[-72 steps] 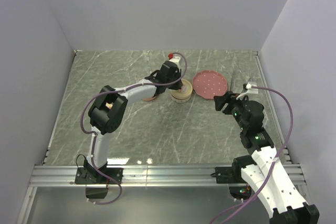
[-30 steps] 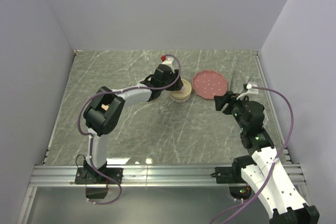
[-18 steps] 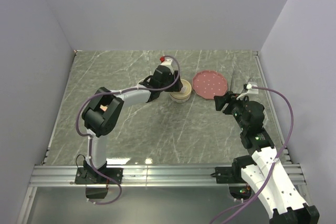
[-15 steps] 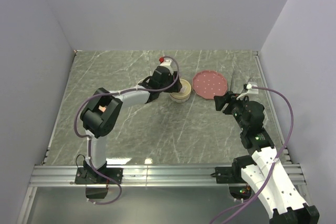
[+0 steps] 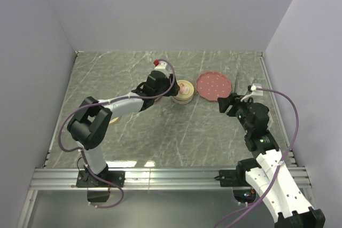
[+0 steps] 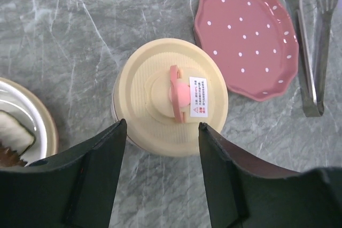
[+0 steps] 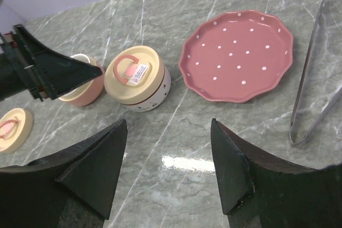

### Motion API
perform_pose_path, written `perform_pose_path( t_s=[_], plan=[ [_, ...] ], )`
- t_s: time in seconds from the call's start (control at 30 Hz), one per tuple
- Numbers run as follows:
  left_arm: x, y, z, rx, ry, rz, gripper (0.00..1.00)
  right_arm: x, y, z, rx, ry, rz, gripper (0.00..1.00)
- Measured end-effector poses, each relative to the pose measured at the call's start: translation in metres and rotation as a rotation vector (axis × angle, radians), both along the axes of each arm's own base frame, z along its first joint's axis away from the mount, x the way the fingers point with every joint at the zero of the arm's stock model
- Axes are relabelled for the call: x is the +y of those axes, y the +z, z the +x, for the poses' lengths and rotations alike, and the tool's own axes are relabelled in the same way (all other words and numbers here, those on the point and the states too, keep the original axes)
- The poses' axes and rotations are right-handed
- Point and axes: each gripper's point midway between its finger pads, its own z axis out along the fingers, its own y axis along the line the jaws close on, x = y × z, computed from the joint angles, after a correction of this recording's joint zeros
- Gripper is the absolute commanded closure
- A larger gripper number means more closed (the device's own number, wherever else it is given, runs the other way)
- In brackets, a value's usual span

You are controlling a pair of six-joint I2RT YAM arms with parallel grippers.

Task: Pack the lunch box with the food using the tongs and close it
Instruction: Put the lid back on the lunch box, then pick up the lid of the lunch box with the left arm

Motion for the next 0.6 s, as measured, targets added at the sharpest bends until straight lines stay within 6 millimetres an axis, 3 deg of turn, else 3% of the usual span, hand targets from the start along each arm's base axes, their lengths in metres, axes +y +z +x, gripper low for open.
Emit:
perform_pose_path(
  t_s=[0.23, 0.6],
  plan=[
    [0.026, 0.015, -0.019, -0.066, 0.047, -0.023, 0.38, 0.001, 0.0, 0.0, 0.0, 0.003, 0.0, 0.3],
    [0.101, 0.031, -0.066, -0.191, 0.197, -0.004, 0.38, 0.002, -0.004, 0.001, 0.013, 0.006, -0.003, 0.29]
  ],
)
